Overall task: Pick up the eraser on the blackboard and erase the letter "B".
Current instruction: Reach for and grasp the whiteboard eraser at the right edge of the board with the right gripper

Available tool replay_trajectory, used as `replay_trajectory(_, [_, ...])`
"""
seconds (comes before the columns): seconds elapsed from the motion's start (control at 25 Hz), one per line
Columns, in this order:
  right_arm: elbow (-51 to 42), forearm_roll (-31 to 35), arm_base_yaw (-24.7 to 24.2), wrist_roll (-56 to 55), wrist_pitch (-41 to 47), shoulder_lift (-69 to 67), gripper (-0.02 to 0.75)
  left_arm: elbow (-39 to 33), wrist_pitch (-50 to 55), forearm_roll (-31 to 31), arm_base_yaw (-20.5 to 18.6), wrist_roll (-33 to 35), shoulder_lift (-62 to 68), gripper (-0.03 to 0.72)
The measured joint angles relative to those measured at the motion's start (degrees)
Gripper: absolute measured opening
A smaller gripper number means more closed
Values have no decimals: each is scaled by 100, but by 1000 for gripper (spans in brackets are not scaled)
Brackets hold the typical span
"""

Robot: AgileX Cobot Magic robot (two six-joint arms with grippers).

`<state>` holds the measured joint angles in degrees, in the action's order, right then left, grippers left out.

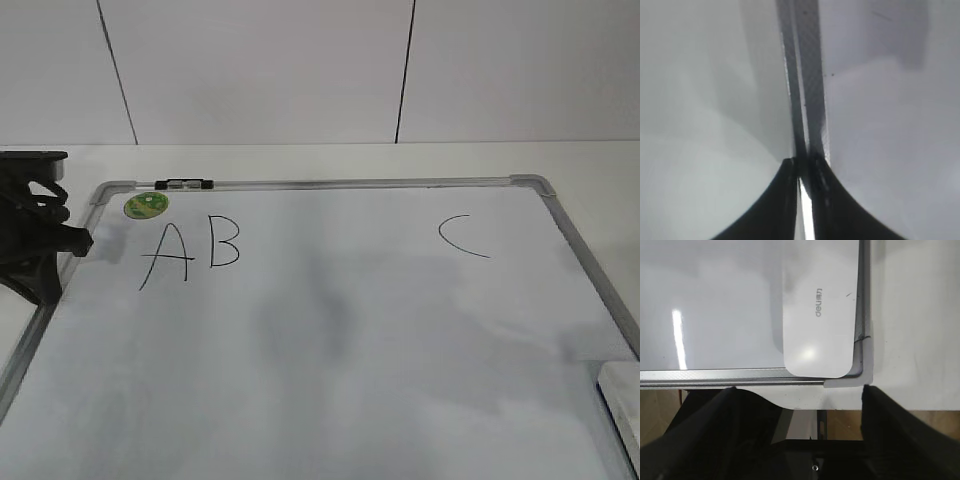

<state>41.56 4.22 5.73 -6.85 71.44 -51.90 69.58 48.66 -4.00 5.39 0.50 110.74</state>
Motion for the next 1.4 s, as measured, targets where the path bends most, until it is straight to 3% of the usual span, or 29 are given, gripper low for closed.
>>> replay_trajectory(0.12, [0,0,0,0,0,0,584,9,10,-89,0,-84,9,26])
replay_trajectory(0.56, [0,-154,0,0,0,-3,585,9,21,-98,0,-146,9,20])
replay_trajectory(0.72, [0,-239,0,0,-11,-178,636,9,21,-98,0,-146,9,20])
replay_trajectory(1.4, [10,-179,0,0,-959,-2157,657,9,39,-98,0,-146,9,20])
